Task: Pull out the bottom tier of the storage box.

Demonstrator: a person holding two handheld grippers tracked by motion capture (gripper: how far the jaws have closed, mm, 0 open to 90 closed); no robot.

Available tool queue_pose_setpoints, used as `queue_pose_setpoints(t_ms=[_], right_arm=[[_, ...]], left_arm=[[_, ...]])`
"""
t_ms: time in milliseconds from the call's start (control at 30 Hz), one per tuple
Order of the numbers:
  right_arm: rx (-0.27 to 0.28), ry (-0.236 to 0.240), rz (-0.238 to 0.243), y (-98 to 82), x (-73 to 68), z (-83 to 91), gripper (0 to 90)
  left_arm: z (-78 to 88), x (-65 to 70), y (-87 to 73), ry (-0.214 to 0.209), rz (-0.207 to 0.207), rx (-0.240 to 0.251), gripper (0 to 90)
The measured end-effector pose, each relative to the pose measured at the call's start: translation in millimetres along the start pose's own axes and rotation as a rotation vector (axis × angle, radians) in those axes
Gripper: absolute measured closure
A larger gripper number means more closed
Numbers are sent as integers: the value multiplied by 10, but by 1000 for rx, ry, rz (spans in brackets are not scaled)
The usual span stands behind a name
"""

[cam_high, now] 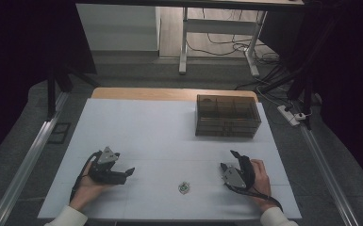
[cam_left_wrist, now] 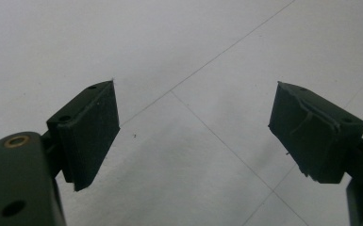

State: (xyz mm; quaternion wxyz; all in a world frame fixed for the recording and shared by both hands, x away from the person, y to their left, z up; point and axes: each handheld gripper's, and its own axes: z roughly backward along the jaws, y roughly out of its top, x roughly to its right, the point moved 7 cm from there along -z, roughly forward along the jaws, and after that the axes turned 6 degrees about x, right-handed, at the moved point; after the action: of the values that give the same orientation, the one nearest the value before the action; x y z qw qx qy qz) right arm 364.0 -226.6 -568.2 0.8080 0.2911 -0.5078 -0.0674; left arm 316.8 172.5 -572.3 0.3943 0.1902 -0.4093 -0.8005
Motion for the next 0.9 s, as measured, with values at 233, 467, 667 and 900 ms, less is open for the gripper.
queue_pose_setpoints(t_ms=[233, 467, 667, 900], right_arm=[[3, -9, 2, -8, 11, -22, 356], [1, -17, -4, -24, 25, -56, 362], [1, -32, -5, -35, 58, -98, 370], [0, -44, 6, -24, 85, -165, 378]], left_arm=[[-2, 16, 2, 8, -16, -5, 166], [-8, 12, -1, 5, -15, -7, 166], [-10, 14, -2, 2, -14, -7, 166], [-18, 15, -5, 2, -15, -10, 166]])
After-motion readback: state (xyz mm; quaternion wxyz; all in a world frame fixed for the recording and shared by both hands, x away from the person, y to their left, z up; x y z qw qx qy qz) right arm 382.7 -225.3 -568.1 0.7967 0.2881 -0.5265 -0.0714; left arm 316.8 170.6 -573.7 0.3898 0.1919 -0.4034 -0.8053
